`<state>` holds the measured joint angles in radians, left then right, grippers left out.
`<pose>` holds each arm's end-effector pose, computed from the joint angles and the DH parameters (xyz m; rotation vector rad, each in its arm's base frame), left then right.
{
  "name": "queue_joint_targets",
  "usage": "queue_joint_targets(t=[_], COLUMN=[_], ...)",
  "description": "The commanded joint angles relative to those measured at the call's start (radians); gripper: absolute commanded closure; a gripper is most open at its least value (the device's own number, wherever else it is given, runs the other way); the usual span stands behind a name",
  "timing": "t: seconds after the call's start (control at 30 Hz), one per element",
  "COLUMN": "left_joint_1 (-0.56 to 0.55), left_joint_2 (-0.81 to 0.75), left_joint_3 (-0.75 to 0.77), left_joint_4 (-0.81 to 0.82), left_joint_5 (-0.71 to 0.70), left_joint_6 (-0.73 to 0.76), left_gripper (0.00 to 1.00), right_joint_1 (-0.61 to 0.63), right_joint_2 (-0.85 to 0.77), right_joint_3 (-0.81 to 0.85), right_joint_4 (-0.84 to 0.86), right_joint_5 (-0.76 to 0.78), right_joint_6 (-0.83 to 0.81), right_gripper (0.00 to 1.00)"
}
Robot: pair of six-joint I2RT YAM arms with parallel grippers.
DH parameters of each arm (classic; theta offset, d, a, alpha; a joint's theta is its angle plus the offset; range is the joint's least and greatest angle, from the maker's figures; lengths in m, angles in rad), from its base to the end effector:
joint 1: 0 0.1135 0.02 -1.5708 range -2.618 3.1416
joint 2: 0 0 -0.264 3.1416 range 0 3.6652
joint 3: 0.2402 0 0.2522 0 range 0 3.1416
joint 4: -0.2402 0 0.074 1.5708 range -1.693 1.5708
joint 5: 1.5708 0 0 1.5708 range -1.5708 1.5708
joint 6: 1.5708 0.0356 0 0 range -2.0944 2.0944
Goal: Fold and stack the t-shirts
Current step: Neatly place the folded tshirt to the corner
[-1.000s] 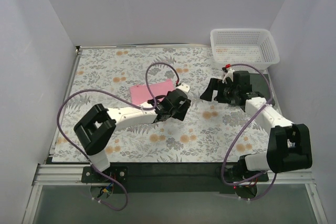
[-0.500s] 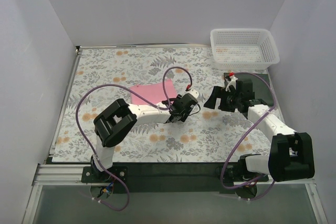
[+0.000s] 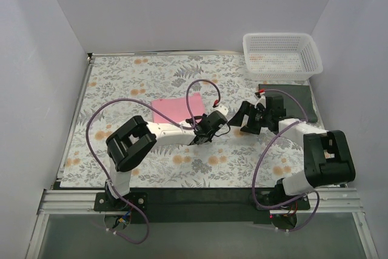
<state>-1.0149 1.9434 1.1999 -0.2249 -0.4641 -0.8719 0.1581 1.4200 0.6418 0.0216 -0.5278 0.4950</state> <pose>0.2230 -0.3288 0.1505 -0.0043 2.4170 -0.2718 0.2669 0.0607 0.1734 0.1252 2.3834 0.9346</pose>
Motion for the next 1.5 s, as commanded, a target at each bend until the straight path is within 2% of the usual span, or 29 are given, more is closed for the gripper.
queue_joint_targets(t=[0.0, 0.17, 0.4, 0.53, 0.67, 0.77, 0.87, 0.9, 0.97, 1.0, 1.03, 1.1, 1.13, 1.23, 1.3, 1.37, 1.47], left_joint_1=[-0.005, -0.005, -0.007, -0.005, -0.007, -0.007, -0.007, -0.007, -0.007, -0.005, -0.007, -0.005, -0.002, 0.041, 0.084, 0.177, 0.327], left_joint_2=[-0.116, -0.179, -0.26, -0.29, -0.294, -0.282, -0.282, -0.287, -0.302, -0.319, -0.328, -0.359, -0.371, -0.435, -0.468, -0.527, -0.598], left_joint_3=[-0.049, -0.08, -0.109, -0.115, -0.112, -0.103, -0.095, -0.097, -0.094, -0.08, -0.069, -0.021, -0.004, 0.024, 0.018, -0.02, -0.106], left_joint_4=[-0.011, -0.008, -0.004, -0.007, -0.005, -0.004, -0.007, -0.007, -0.01, -0.025, -0.04, -0.08, -0.112, -0.158, -0.171, -0.166, -0.149], left_joint_5=[0.022, 0.056, 0.065, 0.07, 0.097, 0.134, 0.15, 0.15, 0.145, 0.145, 0.148, 0.143, 0.133, 0.134, 0.16, 0.203, 0.209], left_joint_6=[-0.042, -0.084, -0.13, -0.145, -0.173, -0.19, -0.202, -0.206, -0.22, -0.222, -0.226, -0.237, -0.24, -0.239, -0.239, -0.239, -0.242], left_gripper=[1.0, 1.0, 1.0, 1.0, 1.0, 0.99, 0.87, 0.77, 0.64, 0.52, 0.45, 0.3, 0.2, 0.08, 0.06, 0.02, 0.02], right_joint_1=[0.044, 0.136, 0.265, 0.319, 0.353, 0.365, 0.362, 0.36, 0.357, 0.354, 0.356, 0.347, 0.342, 0.327, 0.314, 0.299, 0.27], right_joint_2=[0.084, 0.206, 0.442, 0.533, 0.597, 0.616, 0.597, 0.579, 0.551, 0.521, 0.504, 0.464, 0.452, 0.406, 0.375, 0.34, 0.298], right_joint_3=[-0.007, 0.01, 0.13, 0.2, 0.271, 0.3, 0.294, 0.289, 0.291, 0.3, 0.306, 0.318, 0.338, 0.38, 0.415, 0.443, 0.464], right_joint_4=[0.182, 0.355, 0.46, 0.475, 0.474, 0.471, 0.451, 0.434, 0.364, 0.286, 0.238, 0.12, 0.08, -0.105, -0.188, -0.3, -0.39], right_joint_5=[-0.081, -0.063, -0.06, -0.067, -0.087, -0.09, -0.09, -0.086, -0.046, -0.008, 0.011, 0.038, 0.073, 0.171, 0.218, 0.326, 0.468], right_joint_6=[0.158, 0.296, 0.418, 0.425, 0.413, 0.386, 0.34, 0.321, 0.226, 0.191, 0.115, 0.044, 0.007, -0.154, -0.274, -0.366, -0.432], right_gripper=[0.18, 0.18, 0.18, 0.2, 0.27, 0.36, 0.55, 0.69, 0.83, 0.95, 0.99, 0.99, 0.99, 0.99, 0.99, 0.99, 0.99])
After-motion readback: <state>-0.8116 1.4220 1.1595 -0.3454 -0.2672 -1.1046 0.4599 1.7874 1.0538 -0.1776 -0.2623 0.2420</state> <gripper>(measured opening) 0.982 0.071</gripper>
